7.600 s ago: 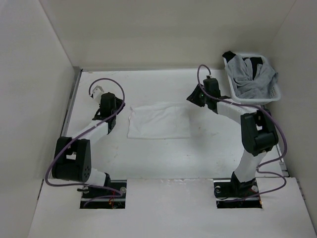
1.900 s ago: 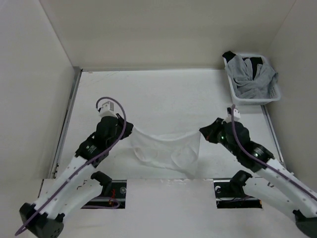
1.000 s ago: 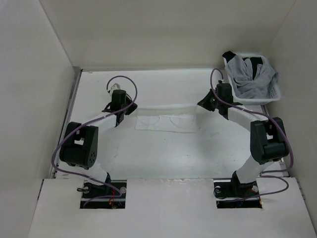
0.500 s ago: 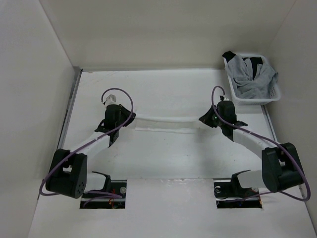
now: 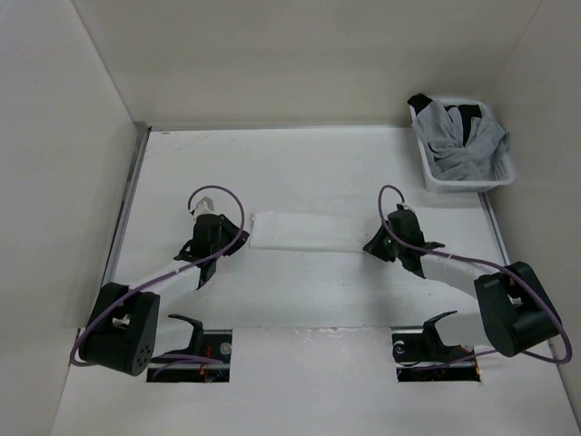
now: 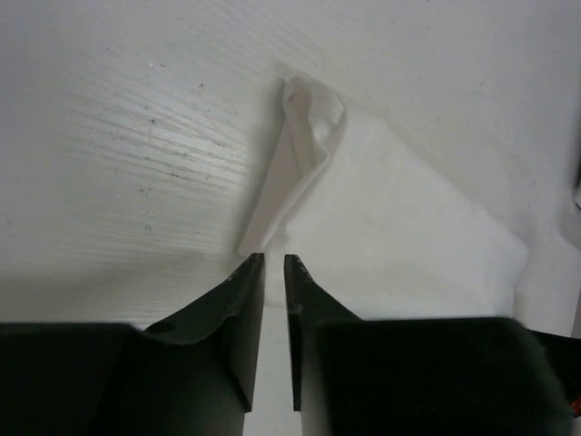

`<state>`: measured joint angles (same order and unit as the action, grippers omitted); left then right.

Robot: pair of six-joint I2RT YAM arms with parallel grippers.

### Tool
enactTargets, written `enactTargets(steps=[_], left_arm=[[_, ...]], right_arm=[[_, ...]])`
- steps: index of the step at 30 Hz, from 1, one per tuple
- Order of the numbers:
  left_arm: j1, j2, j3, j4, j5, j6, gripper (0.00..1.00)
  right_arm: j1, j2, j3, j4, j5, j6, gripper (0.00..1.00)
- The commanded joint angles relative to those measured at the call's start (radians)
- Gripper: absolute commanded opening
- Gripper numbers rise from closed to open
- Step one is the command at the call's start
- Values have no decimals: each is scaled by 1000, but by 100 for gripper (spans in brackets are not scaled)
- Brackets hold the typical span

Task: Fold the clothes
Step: Fold the tank top

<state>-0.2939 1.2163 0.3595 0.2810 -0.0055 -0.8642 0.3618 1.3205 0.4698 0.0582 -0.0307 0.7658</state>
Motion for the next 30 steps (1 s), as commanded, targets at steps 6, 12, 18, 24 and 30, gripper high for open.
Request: enactTargets(steps=[6,12,18,24,30], left_arm=[[57,-167,-34,-15,-2,-3,22],[-125,-134,125,-56,-54,33,21],[-253,139,220,90,-51,-12,21],[-254,175,188,138,-14,-16,21],[-233,169,177,153,16,-9,21]], right_arm=[[9,-151,7,-32,48,0,30],[6,-161,33,5,28,-16,20],[-48,18,50,118,2,36,45],[-44,109,36,196,-34,110,45],[-44,181,9,305,-77,208,16]])
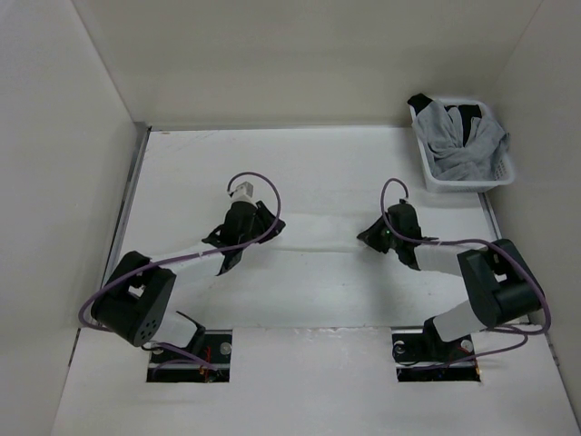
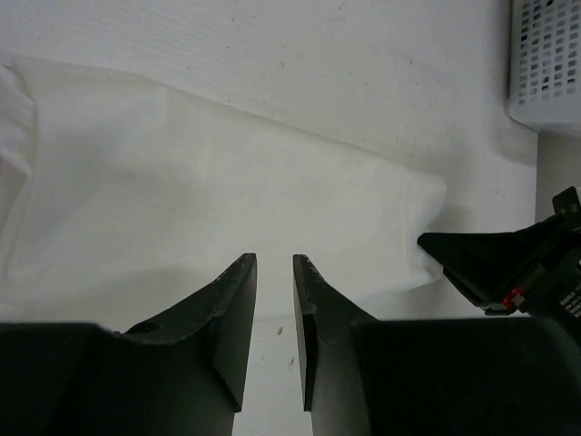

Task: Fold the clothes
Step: Fold the tank top

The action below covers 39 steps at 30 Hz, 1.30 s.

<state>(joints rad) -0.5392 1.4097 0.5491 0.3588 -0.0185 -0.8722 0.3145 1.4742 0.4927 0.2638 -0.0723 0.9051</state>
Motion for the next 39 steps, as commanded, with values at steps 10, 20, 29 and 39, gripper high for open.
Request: enactTargets(steps=[10,20,29,39], left_arm=[[-20,-93,-37,88,63,-10,24],[1,-326,-126,-9,61,-17,27],[149,-650,-204,-197,64,-16,32],[299,-753,-239,-262,184,-25,34]], right_arm=[[-64,-231,-46,-96,77,-7,0],[232,-229,329,-515,426,-212,1],[522,171,769,-730,568,-278,1],[649,558,1217,-906,562,-227,12]])
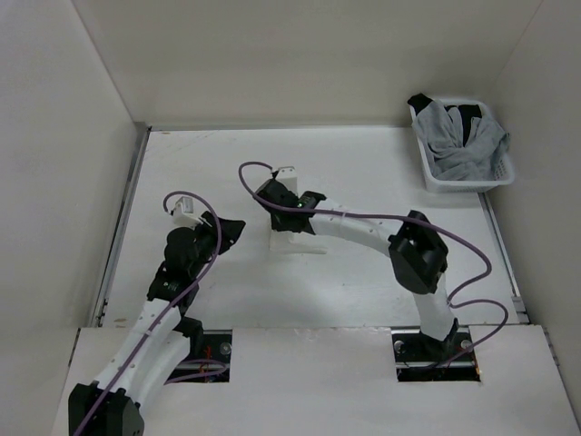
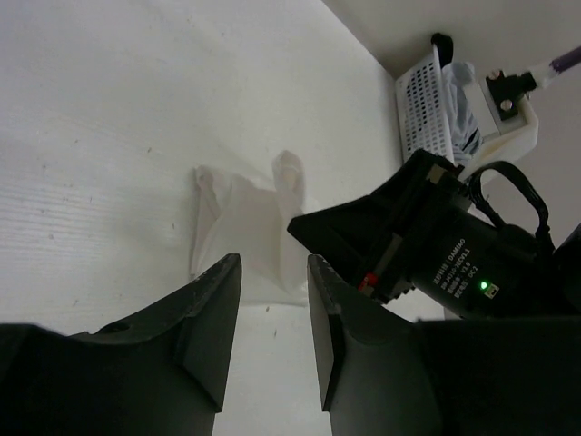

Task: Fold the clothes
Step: Fold the tank top

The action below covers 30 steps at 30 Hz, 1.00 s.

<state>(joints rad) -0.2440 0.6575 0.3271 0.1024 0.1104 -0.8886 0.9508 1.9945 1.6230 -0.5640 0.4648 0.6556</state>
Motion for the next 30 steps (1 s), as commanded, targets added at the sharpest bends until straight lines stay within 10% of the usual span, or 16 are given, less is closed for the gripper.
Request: enactTargets(steps=[1,8,16,22,30], left_arm=[[2,4,-20,-1,49,-10,34],[-30,62,-17,55,45,-32,35],[-276,362,75,264,-93,-33,32],[-343,562,127,341,-126,-33,22],[-240,384,37,159,-270,83,31]], right_arm=[[16,55,103,-77,23,35,17],[38,-60,-16,48,-21,56,36],[-106,-333,-500,528,-242,58,5],[-197,-437,-785,877,-408,93,1],[-304,-678,-1009,987,-420,27,7]])
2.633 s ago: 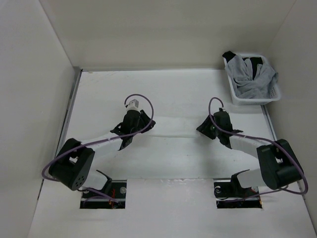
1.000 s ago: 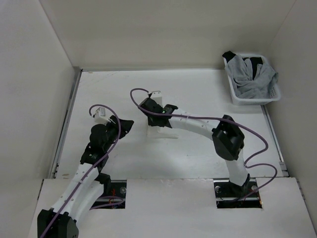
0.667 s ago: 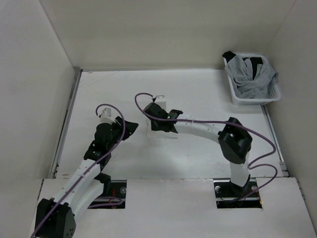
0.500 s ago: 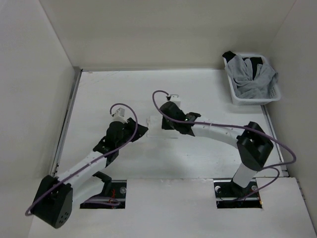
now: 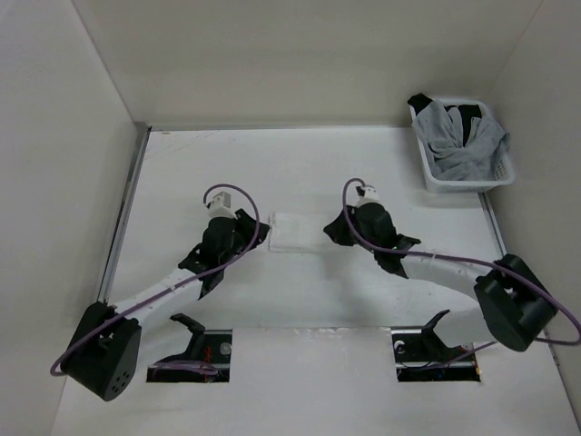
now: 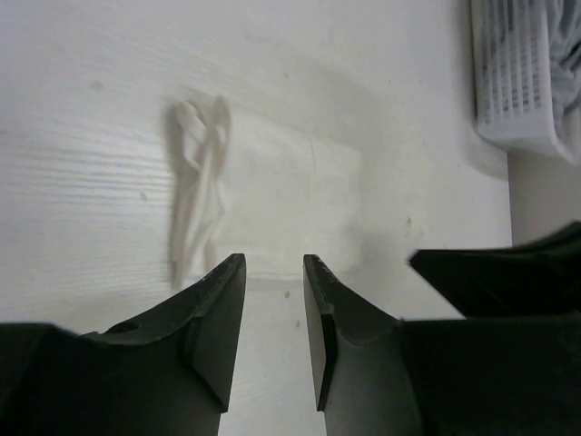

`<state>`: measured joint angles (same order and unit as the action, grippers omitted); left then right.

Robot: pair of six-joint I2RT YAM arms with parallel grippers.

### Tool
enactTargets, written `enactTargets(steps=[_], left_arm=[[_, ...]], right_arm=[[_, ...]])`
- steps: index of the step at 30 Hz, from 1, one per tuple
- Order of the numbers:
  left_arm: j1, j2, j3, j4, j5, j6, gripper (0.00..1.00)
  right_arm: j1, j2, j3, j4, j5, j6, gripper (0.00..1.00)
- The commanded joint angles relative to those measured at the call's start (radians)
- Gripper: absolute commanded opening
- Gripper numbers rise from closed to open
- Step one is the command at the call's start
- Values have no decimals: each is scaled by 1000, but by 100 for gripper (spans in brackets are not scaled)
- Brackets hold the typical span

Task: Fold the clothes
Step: Fold the tank top

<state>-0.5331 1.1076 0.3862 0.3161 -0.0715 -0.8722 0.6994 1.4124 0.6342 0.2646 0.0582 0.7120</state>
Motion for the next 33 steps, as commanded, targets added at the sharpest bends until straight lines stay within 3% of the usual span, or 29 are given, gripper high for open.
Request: enactTargets(steps=[1,5,9,13,18,26,33], left_arm=[[77,-81,-26,-98,-100,79,33],[179,-117,-9,-236,-111,99,39],[282,-156,11,-313,-113,134,42],[348,-177,3,-333,-128,130,43],[377,-132,23,-312,-132,124,43],[310,-45,68,-250,-132,102,42],[321,-43,71,-253,-134,124,43]], right_arm=[[-85,-119,-31,151,-5,-26,13],[-230,-162,-34,90,60,-5,37],[-335,-178,-77,96,130,7,47],[-347,-208,-189,179,169,63,47],[-361,-256,-212,191,178,66,47],[-364,-234,-208,194,172,61,43],[-364,-230,-205,193,169,58,43]])
